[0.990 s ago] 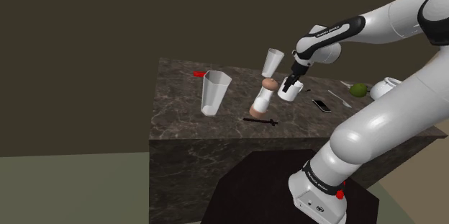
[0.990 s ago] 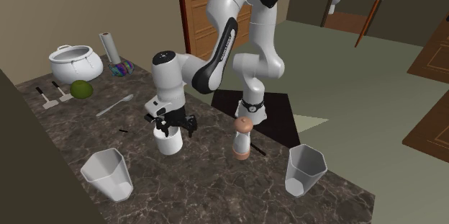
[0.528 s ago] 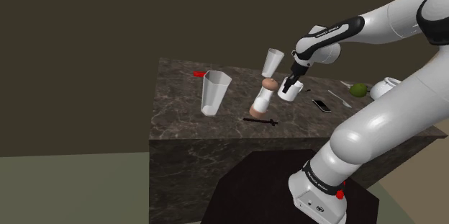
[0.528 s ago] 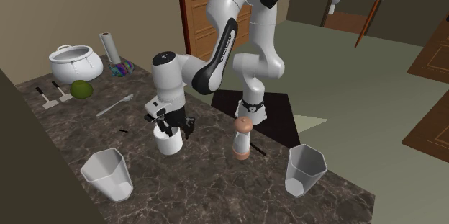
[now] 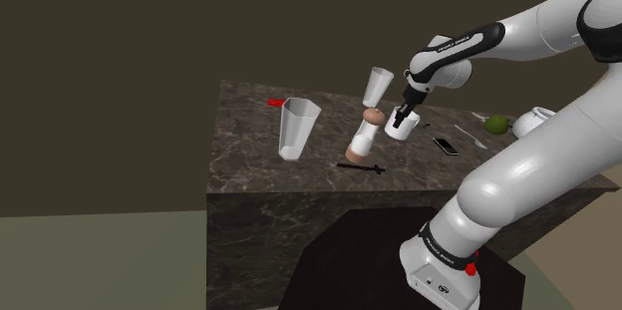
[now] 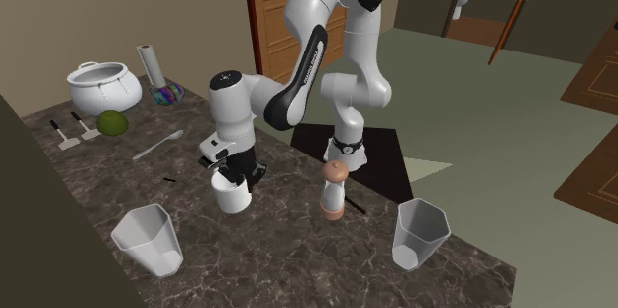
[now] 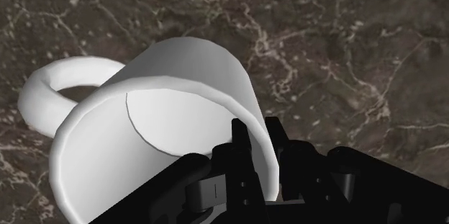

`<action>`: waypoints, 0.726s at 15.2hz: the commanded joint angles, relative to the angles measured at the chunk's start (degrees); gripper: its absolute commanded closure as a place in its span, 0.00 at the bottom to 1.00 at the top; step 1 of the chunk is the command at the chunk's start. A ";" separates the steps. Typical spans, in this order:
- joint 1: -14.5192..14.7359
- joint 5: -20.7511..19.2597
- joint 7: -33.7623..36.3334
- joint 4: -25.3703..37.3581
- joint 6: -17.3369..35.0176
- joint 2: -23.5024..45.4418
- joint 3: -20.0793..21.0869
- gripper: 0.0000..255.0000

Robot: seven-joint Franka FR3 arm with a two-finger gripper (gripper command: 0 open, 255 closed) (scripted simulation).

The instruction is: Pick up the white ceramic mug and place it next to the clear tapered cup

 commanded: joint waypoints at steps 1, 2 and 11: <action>0.01 0.01 0.00 0.00 0.04 0.02 0.00 1.00; -0.10 -0.31 0.27 0.32 -0.86 -0.62 0.18 1.00; -0.81 -2.18 1.99 3.75 -8.83 -5.50 1.83 1.00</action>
